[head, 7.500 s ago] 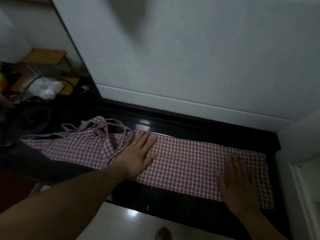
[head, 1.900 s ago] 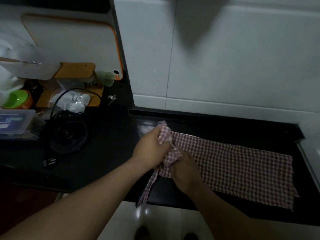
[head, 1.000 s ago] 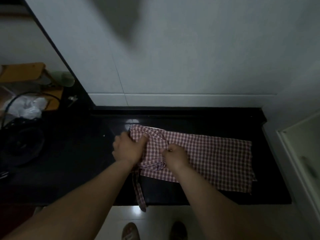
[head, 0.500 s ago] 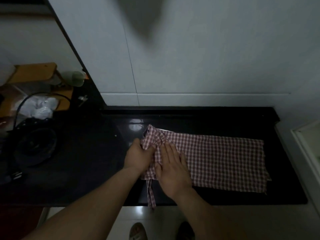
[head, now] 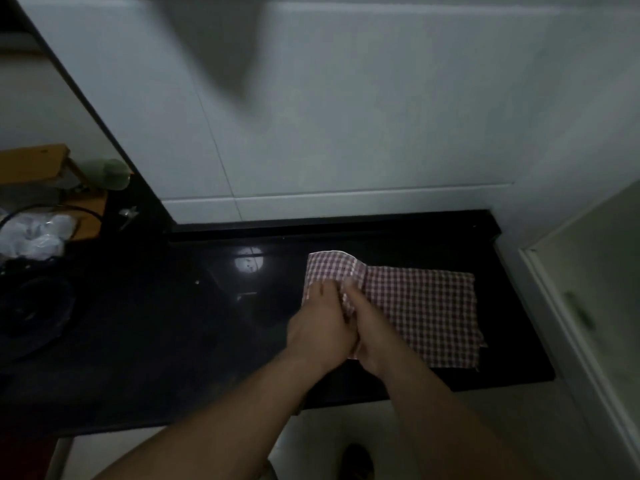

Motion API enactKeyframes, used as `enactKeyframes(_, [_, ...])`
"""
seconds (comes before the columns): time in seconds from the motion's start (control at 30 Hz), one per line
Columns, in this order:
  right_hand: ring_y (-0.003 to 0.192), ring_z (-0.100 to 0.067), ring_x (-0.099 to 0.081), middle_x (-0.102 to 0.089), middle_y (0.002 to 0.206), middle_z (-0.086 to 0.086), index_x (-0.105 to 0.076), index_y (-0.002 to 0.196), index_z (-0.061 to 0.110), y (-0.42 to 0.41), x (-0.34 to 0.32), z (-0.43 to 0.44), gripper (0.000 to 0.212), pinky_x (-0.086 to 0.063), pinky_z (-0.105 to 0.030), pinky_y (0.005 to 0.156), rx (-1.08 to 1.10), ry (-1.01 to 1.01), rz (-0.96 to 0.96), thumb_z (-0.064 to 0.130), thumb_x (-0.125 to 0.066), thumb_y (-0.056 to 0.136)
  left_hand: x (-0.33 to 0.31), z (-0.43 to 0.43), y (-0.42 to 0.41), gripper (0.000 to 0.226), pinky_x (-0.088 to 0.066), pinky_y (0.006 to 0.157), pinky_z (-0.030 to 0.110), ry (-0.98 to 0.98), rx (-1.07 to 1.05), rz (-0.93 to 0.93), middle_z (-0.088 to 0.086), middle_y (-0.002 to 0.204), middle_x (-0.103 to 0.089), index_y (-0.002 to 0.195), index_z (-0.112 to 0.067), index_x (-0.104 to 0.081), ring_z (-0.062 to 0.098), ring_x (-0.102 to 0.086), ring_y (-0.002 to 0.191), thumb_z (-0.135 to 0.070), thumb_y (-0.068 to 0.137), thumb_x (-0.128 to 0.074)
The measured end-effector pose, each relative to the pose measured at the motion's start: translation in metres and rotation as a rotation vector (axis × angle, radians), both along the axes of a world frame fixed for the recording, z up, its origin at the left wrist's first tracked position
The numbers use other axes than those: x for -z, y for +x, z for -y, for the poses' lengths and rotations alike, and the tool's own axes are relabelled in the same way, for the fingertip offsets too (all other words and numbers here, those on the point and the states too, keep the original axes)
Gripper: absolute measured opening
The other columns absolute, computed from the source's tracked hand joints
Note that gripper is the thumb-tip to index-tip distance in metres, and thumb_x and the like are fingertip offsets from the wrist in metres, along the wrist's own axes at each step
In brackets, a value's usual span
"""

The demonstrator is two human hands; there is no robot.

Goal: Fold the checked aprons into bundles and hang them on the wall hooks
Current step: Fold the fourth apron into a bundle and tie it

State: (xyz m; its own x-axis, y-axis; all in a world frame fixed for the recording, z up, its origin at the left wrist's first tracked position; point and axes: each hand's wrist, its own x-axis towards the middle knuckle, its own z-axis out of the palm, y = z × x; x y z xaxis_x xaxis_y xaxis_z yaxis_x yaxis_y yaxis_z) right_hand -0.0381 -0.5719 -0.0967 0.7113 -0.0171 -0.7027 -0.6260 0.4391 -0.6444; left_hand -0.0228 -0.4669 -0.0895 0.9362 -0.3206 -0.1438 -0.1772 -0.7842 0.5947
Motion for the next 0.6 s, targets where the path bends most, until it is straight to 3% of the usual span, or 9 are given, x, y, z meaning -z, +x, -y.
enactKeyframes(0.13, [0.094,-0.028,-0.076,-0.08,0.095,-0.007,-0.077,0.104,0.012,0.003,0.022,0.038,0.032,-0.059,-0.055,0.094,-0.065,-0.396,-0.087,0.037,-0.056,0.103,0.022,0.001,-0.002,0.034,-0.047,0.096,0.04,-0.013,-0.019,0.164,-0.002,0.125,-0.052,0.13,-0.029,-0.059,0.019,-0.051,0.116,-0.044,0.1,-0.053])
enactKeyframes(0.27, [0.088,-0.024,-0.072,-0.075,0.098,-0.006,-0.069,0.104,0.015,0.003,0.034,0.045,0.027,-0.06,-0.046,0.085,-0.045,-0.665,0.005,0.037,-0.053,0.102,0.044,-0.01,0.005,0.06,-0.031,0.118,0.048,0.037,-0.006,-0.072,0.003,0.167,-0.021,0.16,-0.045,-0.025,0.027,-0.028,0.149,-0.058,0.104,-0.043])
enactKeyframes(0.37, [0.084,-0.014,-0.064,-0.068,0.102,0.0,-0.058,0.112,0.018,-0.003,0.045,0.045,0.02,-0.052,-0.03,0.07,-0.014,-0.93,0.067,0.035,-0.05,0.106,0.056,-0.002,0.002,0.068,-0.013,0.125,0.052,0.192,0.058,-0.107,0.005,0.174,0.001,0.161,-0.049,-0.005,0.026,-0.008,0.158,-0.068,0.102,-0.032])
enactKeyframes(0.43, [0.087,-0.012,-0.061,-0.063,0.11,-0.001,-0.054,0.114,0.018,-0.009,0.05,0.045,0.019,-0.046,-0.026,0.064,-0.032,-1.111,0.102,0.033,-0.057,0.102,0.059,0.006,-0.003,0.068,0.001,0.126,0.057,0.306,0.053,-0.1,0.005,0.173,0.012,0.161,-0.048,0.004,0.027,0.006,0.159,-0.069,0.103,-0.024])
enactKeyframes(0.53, [0.101,-0.015,-0.054,-0.052,0.119,-0.002,-0.05,0.129,0.02,-0.012,0.052,0.047,0.041,-0.05,-0.028,0.079,-0.133,-1.566,0.262,0.025,-0.068,0.092,0.065,0.014,-0.003,0.067,0.009,0.125,0.061,0.366,0.036,-0.106,0.006,0.172,0.018,0.161,-0.046,0.01,0.029,0.014,0.159,-0.066,0.105,-0.021])
enactKeyframes(0.6, [0.106,-0.016,-0.051,-0.051,0.123,-0.001,-0.048,0.139,0.025,-0.018,0.055,0.042,0.049,-0.052,-0.032,0.087,-0.316,-1.675,0.402,0.024,-0.065,0.093,0.063,0.014,-0.002,0.07,0.006,0.126,0.061,0.346,0.046,-0.08,0.006,0.173,0.014,0.162,-0.045,0.01,0.028,0.011,0.159,-0.066,0.104,-0.024])
